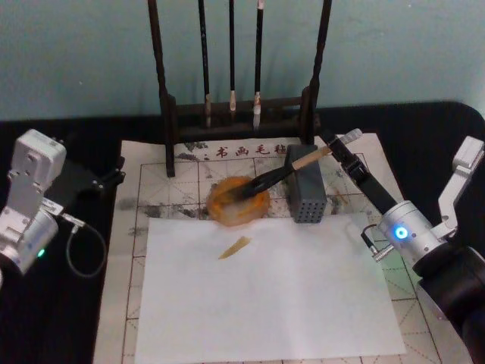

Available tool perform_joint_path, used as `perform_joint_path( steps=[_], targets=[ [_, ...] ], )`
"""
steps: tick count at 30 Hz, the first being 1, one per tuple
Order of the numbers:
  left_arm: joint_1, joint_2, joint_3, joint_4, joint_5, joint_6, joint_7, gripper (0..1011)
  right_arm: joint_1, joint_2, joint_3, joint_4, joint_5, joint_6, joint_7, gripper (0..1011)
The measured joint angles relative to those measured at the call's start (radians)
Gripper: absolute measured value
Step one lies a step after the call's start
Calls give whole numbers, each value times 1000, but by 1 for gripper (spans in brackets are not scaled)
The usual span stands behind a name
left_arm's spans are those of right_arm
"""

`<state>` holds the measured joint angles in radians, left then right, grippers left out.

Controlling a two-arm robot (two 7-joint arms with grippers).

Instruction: Pick up the brush from the inkstone, write on the paper, then place the brush back to its original position.

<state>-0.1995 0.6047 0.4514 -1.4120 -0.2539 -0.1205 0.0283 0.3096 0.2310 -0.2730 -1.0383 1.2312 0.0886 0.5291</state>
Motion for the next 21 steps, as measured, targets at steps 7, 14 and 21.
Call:
perform_joint_path(
  steps=[7,14,21],
  targets=[
    [0,0,0,0,0,0,0,1001,7,-3,-12,4,9,-20,-13,1000],
    [0,0,0,0,0,0,0,1001,12,0,-23,8,16,-35,-17,1000],
    [0,0,0,0,0,0,0,1001,12,2,-27,8,31,-33,-23,1000]
  ],
)
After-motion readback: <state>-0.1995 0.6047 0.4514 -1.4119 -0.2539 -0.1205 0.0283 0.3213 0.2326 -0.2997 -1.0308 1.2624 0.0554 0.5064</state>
